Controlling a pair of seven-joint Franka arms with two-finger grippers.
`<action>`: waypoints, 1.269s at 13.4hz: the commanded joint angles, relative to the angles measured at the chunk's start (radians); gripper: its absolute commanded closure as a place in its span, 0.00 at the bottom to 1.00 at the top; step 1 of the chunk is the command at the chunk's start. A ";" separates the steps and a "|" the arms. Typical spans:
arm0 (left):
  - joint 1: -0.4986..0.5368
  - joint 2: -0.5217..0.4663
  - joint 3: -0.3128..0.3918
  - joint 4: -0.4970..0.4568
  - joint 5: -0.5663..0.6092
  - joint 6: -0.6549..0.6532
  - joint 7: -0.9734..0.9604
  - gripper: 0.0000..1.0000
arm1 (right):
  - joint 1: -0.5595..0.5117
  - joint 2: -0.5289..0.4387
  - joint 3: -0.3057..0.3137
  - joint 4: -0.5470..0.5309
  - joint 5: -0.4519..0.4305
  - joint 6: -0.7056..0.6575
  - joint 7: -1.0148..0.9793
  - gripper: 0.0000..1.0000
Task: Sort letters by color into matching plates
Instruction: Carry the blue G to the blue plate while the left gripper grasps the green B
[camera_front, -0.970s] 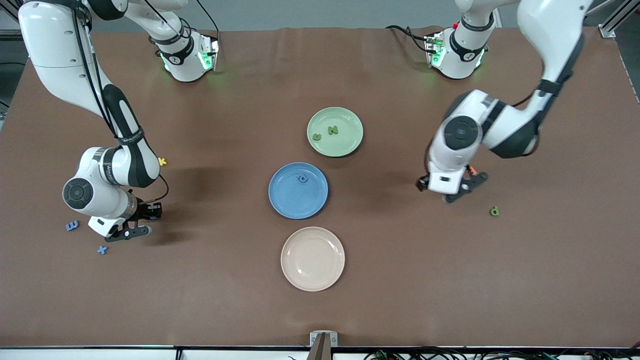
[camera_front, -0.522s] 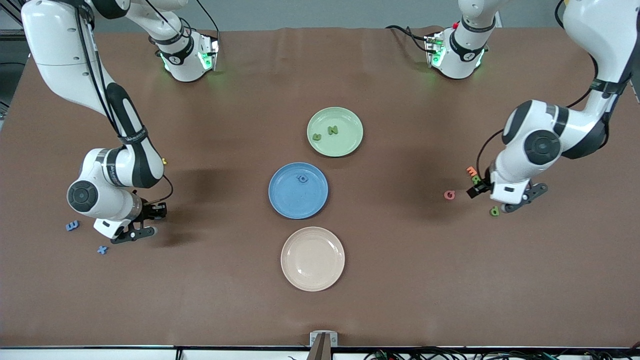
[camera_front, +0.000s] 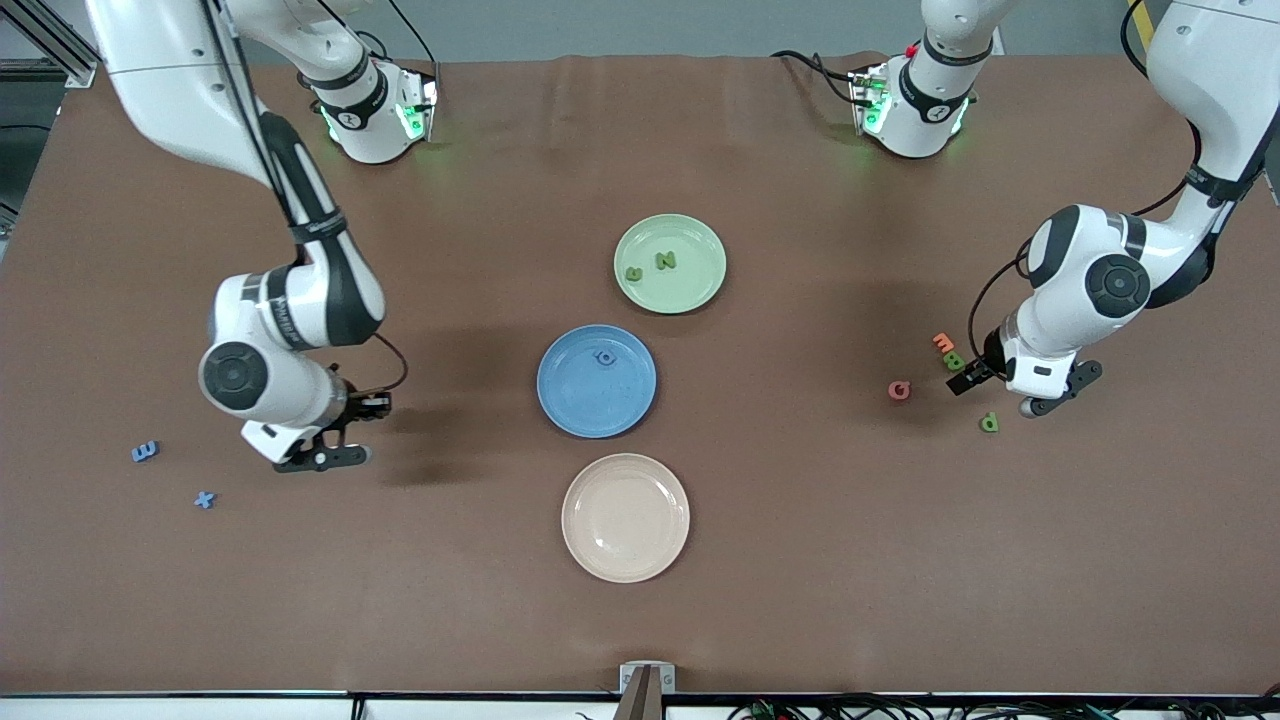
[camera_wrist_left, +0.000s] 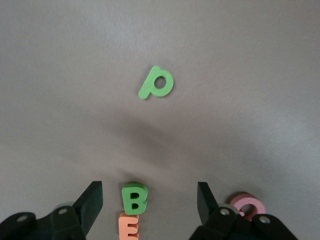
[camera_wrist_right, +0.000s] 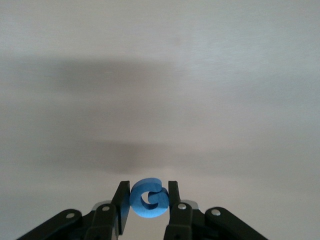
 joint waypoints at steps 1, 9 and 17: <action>0.013 0.003 0.007 -0.023 0.031 0.023 -0.007 0.23 | 0.101 -0.015 -0.008 -0.011 0.000 -0.008 0.187 0.85; 0.046 0.063 0.021 -0.049 0.114 0.084 -0.042 0.28 | 0.302 0.060 -0.008 0.128 0.144 0.001 0.496 0.86; 0.042 0.050 0.021 -0.085 0.116 0.087 -0.063 0.36 | 0.353 0.136 -0.008 0.154 0.247 0.066 0.497 0.86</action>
